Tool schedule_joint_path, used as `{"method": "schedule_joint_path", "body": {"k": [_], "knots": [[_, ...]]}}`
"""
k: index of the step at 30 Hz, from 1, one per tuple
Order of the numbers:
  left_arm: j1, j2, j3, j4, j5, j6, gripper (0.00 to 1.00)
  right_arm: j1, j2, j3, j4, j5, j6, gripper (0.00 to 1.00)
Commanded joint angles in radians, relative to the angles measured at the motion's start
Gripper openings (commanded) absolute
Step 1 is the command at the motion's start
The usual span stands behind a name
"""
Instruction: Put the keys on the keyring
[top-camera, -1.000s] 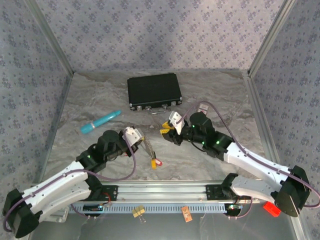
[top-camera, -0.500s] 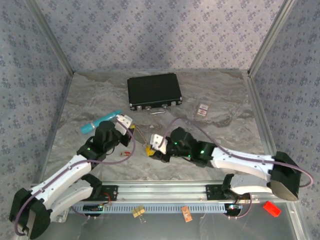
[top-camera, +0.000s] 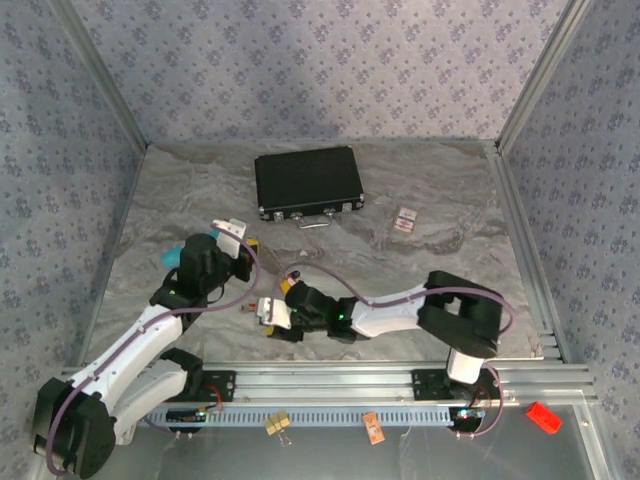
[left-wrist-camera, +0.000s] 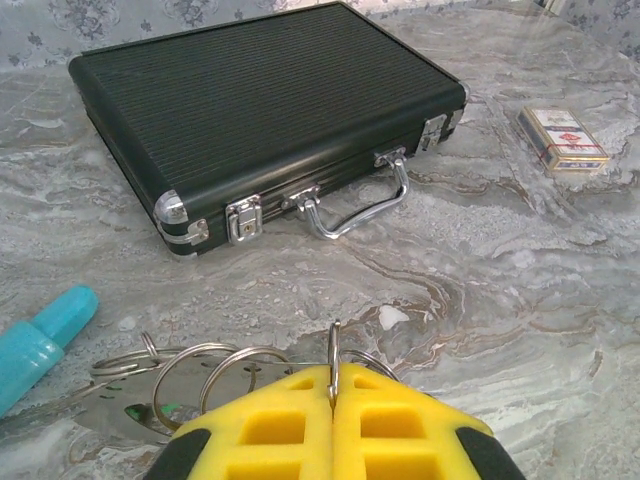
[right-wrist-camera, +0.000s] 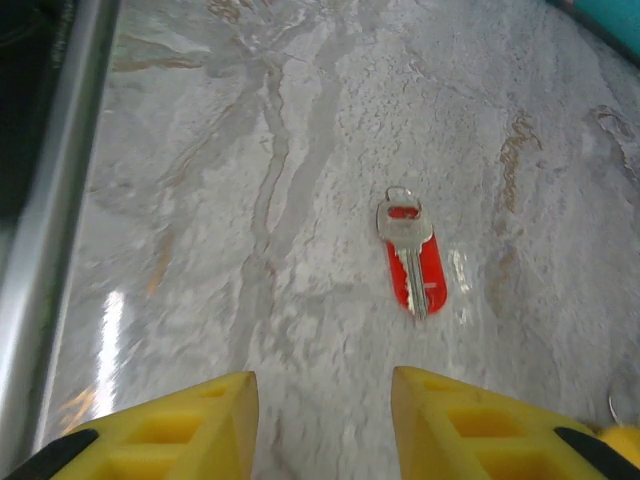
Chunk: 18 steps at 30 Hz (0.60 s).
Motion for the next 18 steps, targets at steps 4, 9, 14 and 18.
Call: {"method": "schedule_joint_path", "body": {"k": [4, 9, 14, 18], "knots": [[0.016, -0.011, -0.006, 0.062, 0.039, -0.013, 0.0, -0.034, 0.145, 0.116, 0.113, 0.015, 0.01, 0.45], [0.021, -0.011, -0.007, 0.062, 0.049, -0.014, 0.0, -0.052, 0.24, 0.203, 0.127, -0.041, -0.013, 0.46], [0.024, -0.021, -0.007, 0.05, 0.059, -0.012, 0.0, -0.068, 0.301, 0.271, 0.117, -0.104, -0.007, 0.46], [0.025, -0.022, -0.005, 0.044, 0.061, -0.01, 0.0, -0.078, 0.343, 0.312, 0.094, -0.159, -0.002, 0.46]]}}
